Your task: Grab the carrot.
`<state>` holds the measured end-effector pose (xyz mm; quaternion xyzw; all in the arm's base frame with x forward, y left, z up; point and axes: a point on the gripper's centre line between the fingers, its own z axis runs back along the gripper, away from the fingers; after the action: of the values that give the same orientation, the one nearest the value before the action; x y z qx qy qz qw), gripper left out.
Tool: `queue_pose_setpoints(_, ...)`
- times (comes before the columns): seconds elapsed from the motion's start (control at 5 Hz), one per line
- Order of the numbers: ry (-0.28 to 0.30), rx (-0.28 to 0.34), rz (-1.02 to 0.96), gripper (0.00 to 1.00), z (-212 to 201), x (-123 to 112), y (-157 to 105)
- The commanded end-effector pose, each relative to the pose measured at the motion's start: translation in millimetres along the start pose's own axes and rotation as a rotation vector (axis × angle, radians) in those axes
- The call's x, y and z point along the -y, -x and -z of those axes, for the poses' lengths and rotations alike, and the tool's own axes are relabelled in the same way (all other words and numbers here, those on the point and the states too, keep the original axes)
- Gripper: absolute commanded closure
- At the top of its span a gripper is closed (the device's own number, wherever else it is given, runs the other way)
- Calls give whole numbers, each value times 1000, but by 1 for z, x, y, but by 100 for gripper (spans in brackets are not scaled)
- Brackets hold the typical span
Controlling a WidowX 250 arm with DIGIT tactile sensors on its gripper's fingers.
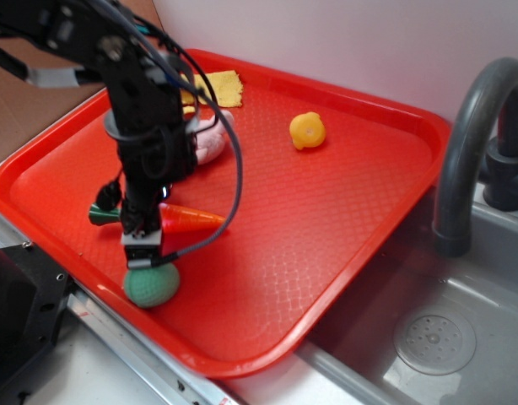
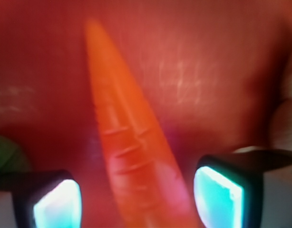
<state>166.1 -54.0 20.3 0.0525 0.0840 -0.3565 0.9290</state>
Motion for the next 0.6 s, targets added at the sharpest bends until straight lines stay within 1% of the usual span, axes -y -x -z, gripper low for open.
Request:
queue_pose_setpoints(0.0,21,-24,-8,100,17,1,1)
queue_pose_setpoints(0.2,16,-27,13,100,15,4,-3)
queue_pose_setpoints(0.4,3,-13,-46,100,1,4,-3)
